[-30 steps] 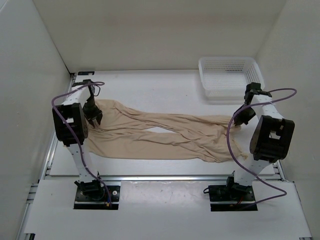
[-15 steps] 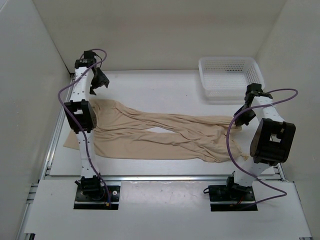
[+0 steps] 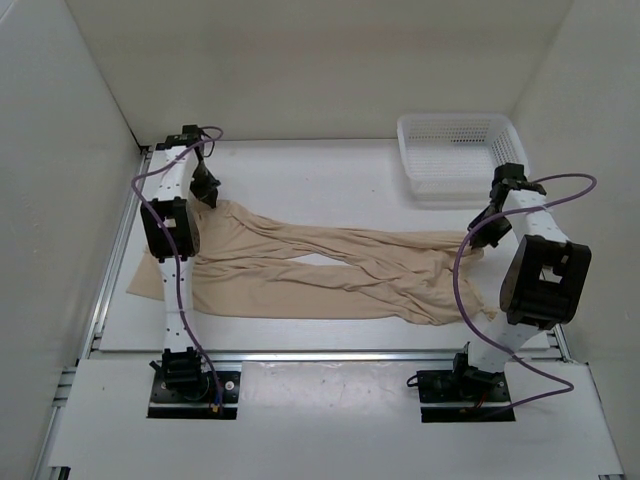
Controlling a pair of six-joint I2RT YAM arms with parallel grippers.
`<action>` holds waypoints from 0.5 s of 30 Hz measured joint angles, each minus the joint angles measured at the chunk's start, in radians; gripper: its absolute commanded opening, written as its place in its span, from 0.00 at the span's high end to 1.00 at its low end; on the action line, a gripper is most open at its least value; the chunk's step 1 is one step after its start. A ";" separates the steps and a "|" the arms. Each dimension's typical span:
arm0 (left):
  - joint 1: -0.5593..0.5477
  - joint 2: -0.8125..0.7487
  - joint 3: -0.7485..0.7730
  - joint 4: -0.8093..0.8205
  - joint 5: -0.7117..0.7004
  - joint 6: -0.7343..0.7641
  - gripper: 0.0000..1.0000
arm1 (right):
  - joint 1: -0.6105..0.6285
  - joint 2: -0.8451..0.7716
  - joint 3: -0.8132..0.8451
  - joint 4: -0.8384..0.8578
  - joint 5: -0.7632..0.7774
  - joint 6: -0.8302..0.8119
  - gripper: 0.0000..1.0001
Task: Fold and stack the trousers
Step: Flatten the trousers out
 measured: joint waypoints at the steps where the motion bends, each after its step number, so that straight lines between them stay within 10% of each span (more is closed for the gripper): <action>1: 0.000 -0.002 0.000 0.000 0.004 0.000 0.90 | 0.000 0.001 0.004 0.000 0.000 0.000 0.97; 15: 0.059 -0.381 0.086 0.077 0.079 0.016 0.90 | -0.007 0.002 0.249 -0.046 0.004 0.000 0.97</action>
